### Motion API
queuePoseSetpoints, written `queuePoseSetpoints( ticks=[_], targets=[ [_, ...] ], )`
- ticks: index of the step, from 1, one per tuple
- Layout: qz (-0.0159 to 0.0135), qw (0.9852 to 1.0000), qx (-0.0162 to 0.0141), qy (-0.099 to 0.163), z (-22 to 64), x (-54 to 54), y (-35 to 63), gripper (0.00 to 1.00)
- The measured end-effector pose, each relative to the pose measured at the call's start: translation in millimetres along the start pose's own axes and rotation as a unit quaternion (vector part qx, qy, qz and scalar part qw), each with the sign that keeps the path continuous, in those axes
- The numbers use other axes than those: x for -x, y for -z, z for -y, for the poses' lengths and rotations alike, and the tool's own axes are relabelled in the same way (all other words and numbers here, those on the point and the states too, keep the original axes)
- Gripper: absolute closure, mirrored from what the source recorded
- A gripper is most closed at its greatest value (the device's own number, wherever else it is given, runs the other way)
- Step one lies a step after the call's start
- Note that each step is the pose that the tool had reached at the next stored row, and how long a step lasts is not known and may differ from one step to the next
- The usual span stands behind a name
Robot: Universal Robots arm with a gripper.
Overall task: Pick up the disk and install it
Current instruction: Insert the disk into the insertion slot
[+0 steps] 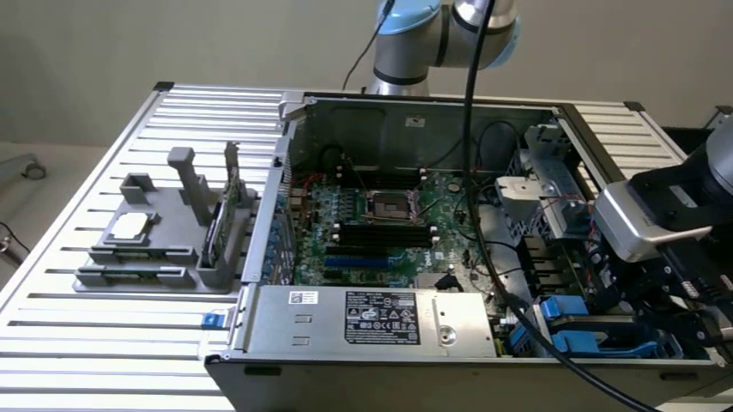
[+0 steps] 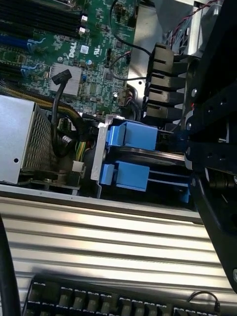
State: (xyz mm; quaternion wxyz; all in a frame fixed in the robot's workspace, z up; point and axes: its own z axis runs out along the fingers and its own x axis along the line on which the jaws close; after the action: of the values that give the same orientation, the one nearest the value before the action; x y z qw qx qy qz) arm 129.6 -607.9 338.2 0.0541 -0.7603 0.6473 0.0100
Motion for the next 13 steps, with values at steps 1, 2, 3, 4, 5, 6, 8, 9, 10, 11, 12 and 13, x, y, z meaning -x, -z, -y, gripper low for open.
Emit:
queuePoseSetpoints(
  ticks=[1, 2, 3, 4, 5, 6, 8, 9, 10, 11, 12, 13],
  targets=[
    [-0.0017, 1.0000, 0.0003, 0.000, 0.1, 0.0, -1.4, 0.89],
    [-0.0036, 1.0000, 0.0006, 0.000, 0.1, 0.0, -2.8, 0.89],
    [-0.0053, 1.0000, 0.0009, 0.000, 0.2, 0.0, -4.2, 0.89],
    [-0.0068, 1.0000, 0.0011, 0.000, 0.1, 0.0, -5.8, 0.89],
    [-0.0081, 1.0000, 0.0013, 0.000, 0.1, -0.1, -7.3, 0.89],
    [-0.0096, 1.0000, 0.0016, 0.001, 0.0, -0.1, -8.7, 0.89],
    [-0.0125, 0.9999, 0.0021, 0.001, 0.0, -0.2, -10.8, 0.89],
    [-0.0139, 0.9999, 0.0023, 0.001, -0.1, -0.3, -12.0, 0.89],
    [-0.0155, 0.9999, 0.0026, 0.001, -0.2, -0.4, -13.2, 0.89],
    [-0.0167, 0.9999, 0.0028, 0.001, -0.2, -0.5, -14.3, 0.89],
    [-0.0174, 0.9998, 0.0035, 0.001, -0.2, -0.5, -14.8, 0.89],
    [-0.0171, 0.9998, 0.0052, 0.001, 0.1, -0.4, -14.4, 0.89]
  ],
)
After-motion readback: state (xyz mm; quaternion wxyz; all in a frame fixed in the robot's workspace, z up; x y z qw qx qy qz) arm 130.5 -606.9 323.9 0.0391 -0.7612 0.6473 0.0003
